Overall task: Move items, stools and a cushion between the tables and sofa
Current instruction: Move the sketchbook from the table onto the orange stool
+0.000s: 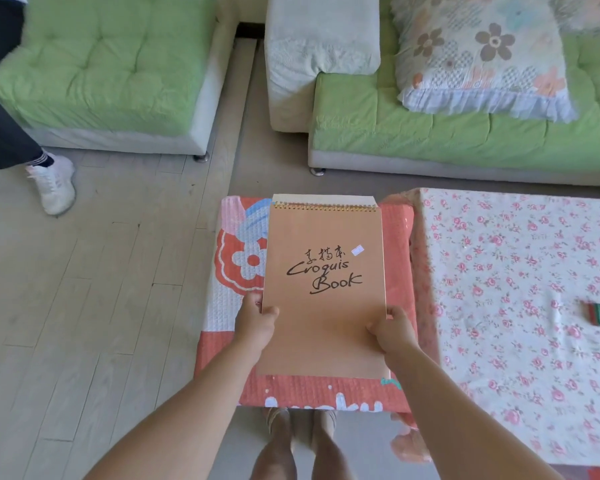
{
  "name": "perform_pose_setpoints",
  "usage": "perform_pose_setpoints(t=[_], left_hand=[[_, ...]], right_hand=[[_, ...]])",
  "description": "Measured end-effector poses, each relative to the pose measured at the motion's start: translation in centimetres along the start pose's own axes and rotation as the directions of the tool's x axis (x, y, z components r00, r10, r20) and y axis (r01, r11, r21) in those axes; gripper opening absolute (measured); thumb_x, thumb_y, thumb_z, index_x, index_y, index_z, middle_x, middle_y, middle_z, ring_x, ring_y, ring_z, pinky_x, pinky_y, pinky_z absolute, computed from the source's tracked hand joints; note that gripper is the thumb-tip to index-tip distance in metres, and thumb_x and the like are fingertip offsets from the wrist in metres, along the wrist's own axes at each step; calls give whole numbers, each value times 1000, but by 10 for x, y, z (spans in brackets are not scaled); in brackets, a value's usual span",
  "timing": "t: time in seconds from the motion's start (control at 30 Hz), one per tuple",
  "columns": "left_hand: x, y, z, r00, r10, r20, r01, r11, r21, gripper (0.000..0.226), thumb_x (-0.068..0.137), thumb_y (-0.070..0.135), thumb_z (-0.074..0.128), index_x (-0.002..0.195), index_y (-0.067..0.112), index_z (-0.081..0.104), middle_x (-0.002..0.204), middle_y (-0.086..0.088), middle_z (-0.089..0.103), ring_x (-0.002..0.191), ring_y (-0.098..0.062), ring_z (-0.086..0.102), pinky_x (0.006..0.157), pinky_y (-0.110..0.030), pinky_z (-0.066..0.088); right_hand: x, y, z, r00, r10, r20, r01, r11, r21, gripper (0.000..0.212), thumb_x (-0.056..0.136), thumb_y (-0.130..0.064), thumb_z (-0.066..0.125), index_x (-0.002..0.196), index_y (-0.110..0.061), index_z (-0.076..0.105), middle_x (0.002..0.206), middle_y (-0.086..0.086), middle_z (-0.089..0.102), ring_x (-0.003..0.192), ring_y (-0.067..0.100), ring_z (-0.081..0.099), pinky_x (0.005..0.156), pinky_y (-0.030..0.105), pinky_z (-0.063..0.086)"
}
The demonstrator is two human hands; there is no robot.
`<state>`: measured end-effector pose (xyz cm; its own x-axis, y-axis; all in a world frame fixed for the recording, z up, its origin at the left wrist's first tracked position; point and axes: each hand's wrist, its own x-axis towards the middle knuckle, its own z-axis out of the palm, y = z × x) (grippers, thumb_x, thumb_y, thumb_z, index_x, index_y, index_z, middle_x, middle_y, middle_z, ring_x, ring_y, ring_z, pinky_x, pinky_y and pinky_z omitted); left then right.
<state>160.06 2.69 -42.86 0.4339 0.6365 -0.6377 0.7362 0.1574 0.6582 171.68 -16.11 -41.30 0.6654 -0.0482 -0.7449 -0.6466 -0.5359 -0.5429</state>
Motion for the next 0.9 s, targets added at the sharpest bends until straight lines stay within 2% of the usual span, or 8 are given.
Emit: perform_pose_setpoints(t=[0.13,0.23,0.3,0.43,0.63,0.73,0.8,0.9], left_hand=[[22,-23,10,1000,-30,6,29,996,79,16,91,14,54,102,17,44,100,-4,58,81,-18,54,62,-24,40],[40,-38,17,998,-69,13,67,991,118,15,92,16,53,103,17,44,99,-3,58,77,-16,55,62,-25,41],[49,-46,23,996,-90,14,87,987,132,14,91,16,54,100,18,44,97,-2,59,77,-17,56,63,-27,42],[57,-58,38,992,-125,26,120,982,149,13,90,15,55,97,17,44,94,-1,61,83,-22,59,67,-31,42],[65,-65,44,989,-144,-25,147,972,183,11,89,14,57,91,17,47,80,5,56,75,-19,55,56,-25,39],[67,-66,45,991,-122,-62,133,969,207,8,89,11,58,88,16,52,83,3,58,79,-19,56,58,-26,37],[66,-64,46,992,-90,-91,108,967,230,4,89,10,58,91,13,56,86,2,58,81,-18,55,59,-25,36],[62,-63,50,988,-45,-149,87,952,295,8,89,7,54,83,11,58,78,2,58,74,-20,54,52,-22,34]], right_hand=[[27,18,17,999,51,8,-51,998,-28,29,82,6,48,103,-14,49,84,7,57,72,22,52,59,27,41],[45,31,29,996,89,21,-87,993,-73,29,81,6,47,101,-14,48,95,13,57,80,25,53,62,28,40],[56,38,33,994,110,26,-106,988,-110,29,82,6,47,102,-15,47,97,12,56,79,24,52,56,25,39],[74,46,34,991,131,24,-126,977,-170,33,84,5,48,111,-13,49,94,10,55,74,22,51,49,23,35],[86,52,38,989,131,66,-108,953,-284,39,83,2,48,120,-12,46,78,-2,50,69,19,50,50,25,37],[88,54,41,992,111,62,-84,939,-334,40,84,0,48,122,-11,44,77,-4,50,69,18,50,50,25,36],[86,52,43,993,99,62,-69,927,-369,42,84,-3,49,125,-9,43,88,3,55,79,24,54,55,27,40],[82,52,47,997,68,41,-44,901,-431,47,83,-12,54,128,-6,43,118,14,51,109,34,52,88,41,46]])
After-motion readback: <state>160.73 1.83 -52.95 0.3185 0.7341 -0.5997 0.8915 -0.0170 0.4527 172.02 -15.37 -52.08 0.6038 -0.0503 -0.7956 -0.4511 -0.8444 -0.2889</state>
